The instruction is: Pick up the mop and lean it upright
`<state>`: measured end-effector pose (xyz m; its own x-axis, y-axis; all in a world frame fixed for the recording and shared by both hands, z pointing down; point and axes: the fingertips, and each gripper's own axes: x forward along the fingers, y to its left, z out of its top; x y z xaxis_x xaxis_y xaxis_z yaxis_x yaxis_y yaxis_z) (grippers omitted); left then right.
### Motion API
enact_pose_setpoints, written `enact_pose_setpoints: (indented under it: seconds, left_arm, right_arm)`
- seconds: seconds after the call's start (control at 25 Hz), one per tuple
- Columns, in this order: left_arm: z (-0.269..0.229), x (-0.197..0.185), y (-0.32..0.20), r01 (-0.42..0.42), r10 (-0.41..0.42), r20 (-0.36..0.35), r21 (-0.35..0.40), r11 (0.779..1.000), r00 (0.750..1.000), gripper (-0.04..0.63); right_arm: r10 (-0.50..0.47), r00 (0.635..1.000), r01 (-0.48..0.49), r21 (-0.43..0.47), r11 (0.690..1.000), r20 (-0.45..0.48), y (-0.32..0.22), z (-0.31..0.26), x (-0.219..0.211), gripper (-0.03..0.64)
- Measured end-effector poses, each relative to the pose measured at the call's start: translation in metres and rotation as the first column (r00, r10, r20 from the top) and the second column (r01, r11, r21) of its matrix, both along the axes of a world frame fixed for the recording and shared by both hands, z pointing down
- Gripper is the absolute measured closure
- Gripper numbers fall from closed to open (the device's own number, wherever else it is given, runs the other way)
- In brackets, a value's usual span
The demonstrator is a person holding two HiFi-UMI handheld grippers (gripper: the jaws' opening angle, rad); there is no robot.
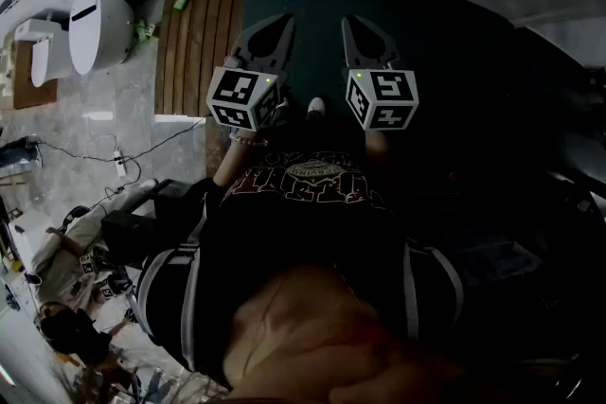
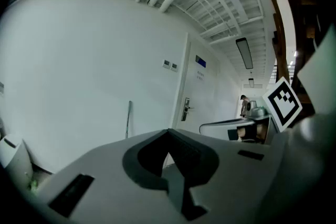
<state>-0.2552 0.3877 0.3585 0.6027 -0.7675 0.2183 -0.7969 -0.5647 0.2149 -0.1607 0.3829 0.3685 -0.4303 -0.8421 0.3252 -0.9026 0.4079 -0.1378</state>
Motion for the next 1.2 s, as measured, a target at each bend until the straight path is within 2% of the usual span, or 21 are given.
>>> enact_pose_setpoints:
  seconds: [0.28,0.6,0.8,1.04,1.2]
  left_arm:
    - [0.002,0.027,0.002,-0.004,0.004,0.003,0.005,1.0,1.0,0.555]
    - [0.011,0.054,-0.001,0.027,-0.027,0.002,0.007,1.0,1.0,0.555]
    - [0.014,0.061,-0.039,0.02,-0.02,-0.002,-0.007,1.0,1.0,0.555]
    - [0.015,0.065,-0.049,-0.003,0.003,0.0,-0.003,1.0,1.0,0.555]
    - [0.017,0.065,-0.076,-0.027,0.027,-0.013,-0.006,1.0,1.0,0.555]
  right_arm:
    - [-0.004,1.0,0.004,0.008,1.0,0.031,0.001,0.003,0.024,0.597]
    - [-0.021,0.999,0.02,0.026,0.999,0.049,-0.008,0.008,0.057,0.597]
    - [-0.022,0.998,0.02,0.022,1.0,0.06,-0.048,0.011,0.062,0.597]
    - [-0.009,0.998,0.008,0.022,1.0,0.055,-0.055,0.013,0.063,0.597]
    - [0.001,0.999,-0.002,0.018,1.0,0.045,-0.079,0.014,0.06,0.597]
